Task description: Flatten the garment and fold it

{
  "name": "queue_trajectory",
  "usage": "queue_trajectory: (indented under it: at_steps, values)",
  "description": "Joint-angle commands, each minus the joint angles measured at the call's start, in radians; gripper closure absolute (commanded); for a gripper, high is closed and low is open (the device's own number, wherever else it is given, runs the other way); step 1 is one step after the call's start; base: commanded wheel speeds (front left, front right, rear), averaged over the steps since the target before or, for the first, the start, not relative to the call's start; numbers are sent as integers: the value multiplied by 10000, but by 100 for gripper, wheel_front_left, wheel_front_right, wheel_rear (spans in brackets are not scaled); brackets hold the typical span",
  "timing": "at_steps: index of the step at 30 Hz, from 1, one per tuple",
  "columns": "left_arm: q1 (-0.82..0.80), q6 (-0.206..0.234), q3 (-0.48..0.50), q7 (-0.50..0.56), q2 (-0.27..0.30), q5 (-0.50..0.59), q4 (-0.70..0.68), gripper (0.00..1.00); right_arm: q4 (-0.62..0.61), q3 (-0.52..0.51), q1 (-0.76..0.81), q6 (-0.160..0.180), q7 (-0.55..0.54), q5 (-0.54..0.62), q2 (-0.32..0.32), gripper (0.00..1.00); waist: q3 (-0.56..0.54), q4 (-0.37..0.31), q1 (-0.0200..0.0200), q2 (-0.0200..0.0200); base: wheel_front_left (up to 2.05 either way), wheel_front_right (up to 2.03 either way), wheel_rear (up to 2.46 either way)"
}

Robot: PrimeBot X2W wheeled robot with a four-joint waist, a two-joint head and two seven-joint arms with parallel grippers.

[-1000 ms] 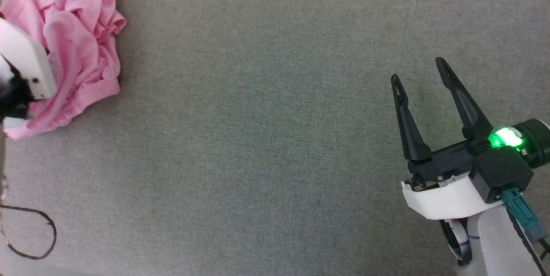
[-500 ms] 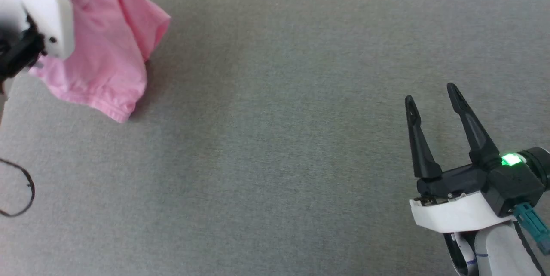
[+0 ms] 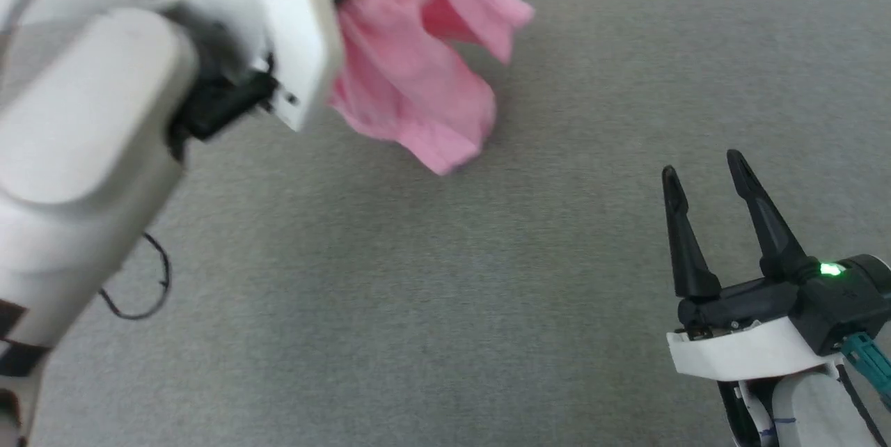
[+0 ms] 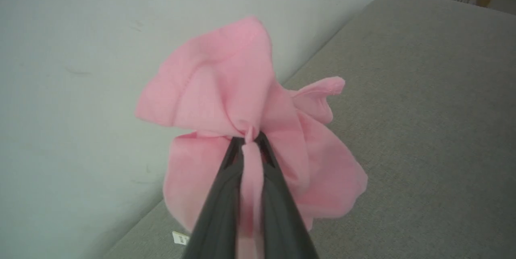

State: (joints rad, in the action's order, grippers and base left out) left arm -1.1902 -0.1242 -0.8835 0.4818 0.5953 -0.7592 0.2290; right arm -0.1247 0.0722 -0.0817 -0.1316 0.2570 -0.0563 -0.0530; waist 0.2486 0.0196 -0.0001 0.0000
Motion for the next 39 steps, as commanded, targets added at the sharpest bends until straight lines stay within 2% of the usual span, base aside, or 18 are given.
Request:
queue_trajectory:
  at_steps: [1,6,13,20,24,25,26,27,28,30,33,36,39]
  values:
    - [2,-65,-295,-103,-153,-108,-38,100,27,-18,86,9,47,-75,27,0,-87,-702,1,0,0,0,0]
    - [547,-65,-1700,-281,-775,-741,291,100,126,1,75,9,47,-220,27,0,-2,-1196,1,0,0,0,0]
    - [1706,-65,-3675,-603,-1551,-1175,1467,100,337,-32,55,9,47,-338,27,0,157,-1515,1,0,0,0,0]
    - [3106,-65,-3960,-810,-2012,-1009,1808,100,635,-432,158,9,47,-720,27,0,-132,-1442,1,0,0,0,0]
    - [3116,-65,-3935,-2221,-2141,-701,2275,98,687,-523,274,9,47,-565,28,0,-554,-1215,1,0,0,0,0]
    - [3107,-59,-3815,-2668,-2190,-653,2471,70,694,-621,334,9,47,-501,28,0,-672,-1146,1,0,0,0,0]
    - [3111,-51,-3715,-3047,-2238,-619,2629,67,670,-723,381,9,47,-426,28,0,-801,-1077,1,0,0,0,0]
    - [3112,24,-3566,-3446,-2279,-597,2744,31,618,-789,426,9,47,-343,28,0,-919,-1006,1,0,0,0,0]
    - [3101,183,-3369,-3923,-2315,-556,2809,0,581,-851,482,9,47,-286,28,0,-1032,-933,1,0,0,0,0]
    - [3120,523,-3001,-4765,-2337,-502,2856,0,508,-961,600,9,47,-179,28,0,-1242,-772,1,0,0,0,0]
    - [3141,1323,-2429,-6123,-2255,-256,2786,0,464,-1111,770,9,47,-15,28,0,-1491,-511,1,0,0,0,0]
    - [3292,2371,-1748,-7151,-2099,10,2580,0,420,-1235,882,9,47,119,28,0,-1662,-266,1,0,0,0,0]
    - [3653,3595,-856,-7413,-1934,486,2038,0,378,-1369,942,9,47,101,28,0,-1758,-34,1,0,0,0,0]
